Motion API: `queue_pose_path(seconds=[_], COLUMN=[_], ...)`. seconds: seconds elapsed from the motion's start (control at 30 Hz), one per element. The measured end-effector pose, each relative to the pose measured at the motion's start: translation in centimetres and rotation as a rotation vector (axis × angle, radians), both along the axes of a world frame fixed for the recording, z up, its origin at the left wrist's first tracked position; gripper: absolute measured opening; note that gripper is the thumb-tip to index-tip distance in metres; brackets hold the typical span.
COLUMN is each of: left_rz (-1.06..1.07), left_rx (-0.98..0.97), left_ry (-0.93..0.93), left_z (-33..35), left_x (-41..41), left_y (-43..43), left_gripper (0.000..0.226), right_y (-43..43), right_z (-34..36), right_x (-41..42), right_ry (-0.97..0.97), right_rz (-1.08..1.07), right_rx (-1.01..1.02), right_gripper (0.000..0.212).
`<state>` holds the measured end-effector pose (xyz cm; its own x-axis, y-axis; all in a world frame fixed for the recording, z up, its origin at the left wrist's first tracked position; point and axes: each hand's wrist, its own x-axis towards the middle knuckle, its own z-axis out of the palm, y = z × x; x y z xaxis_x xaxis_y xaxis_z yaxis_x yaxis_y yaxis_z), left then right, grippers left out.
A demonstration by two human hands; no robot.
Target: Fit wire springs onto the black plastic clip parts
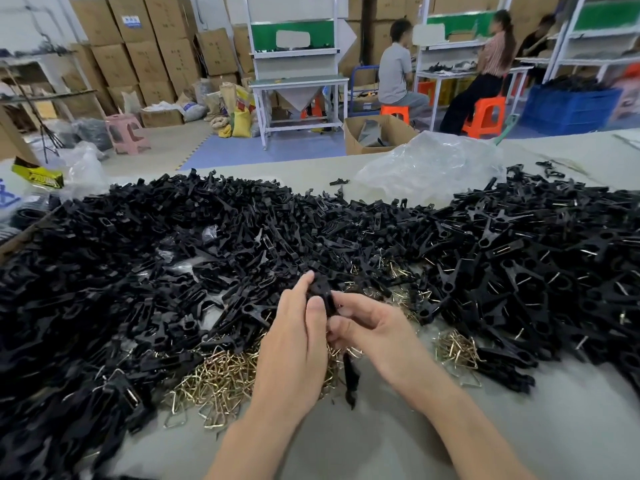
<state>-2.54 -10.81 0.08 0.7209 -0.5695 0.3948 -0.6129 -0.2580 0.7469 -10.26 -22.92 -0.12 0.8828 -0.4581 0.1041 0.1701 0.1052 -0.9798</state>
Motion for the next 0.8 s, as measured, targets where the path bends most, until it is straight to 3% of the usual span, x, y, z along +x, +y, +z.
queue_pose_path(seconds=[0.13, 0.27, 0.43, 0.6, 0.8], left_rz=[-0.043, -0.017, 0.022, -0.016, -0.071], left_rx=[-0.006, -0.041, -0.077, -0.088, -0.088], left_ry=[-0.040, -0.083, 0.033, 0.004, -0.021], left_z=[0.53, 0.30, 0.01, 0.07, 0.06], left_x=[-0.27, -0.01, 0.19, -0.03, -0.03], left_y=[0.33, 0.40, 0.24, 0.27, 0.05], left_gripper=[0.062, 0.041, 0.043, 0.017, 0.026], right_y=[-0.77, -0.85, -0.94, -1.06, -0.76], right_z=[-0.49, -0.55, -0.71, -0.52, 0.15], right_x=[-0.11, 0.20, 0.44, 0.26, -0.32], right_ry=[0.000, -0.007, -0.028, -0.016, -0.078], right_rz=[-0.052, -0.028, -0.071, -0.026, -0.008], right_rx=[0.086, 0.202, 0.276, 0.232, 0.148], right_gripper=[0.028, 0.021, 0.023, 0.026, 0.027])
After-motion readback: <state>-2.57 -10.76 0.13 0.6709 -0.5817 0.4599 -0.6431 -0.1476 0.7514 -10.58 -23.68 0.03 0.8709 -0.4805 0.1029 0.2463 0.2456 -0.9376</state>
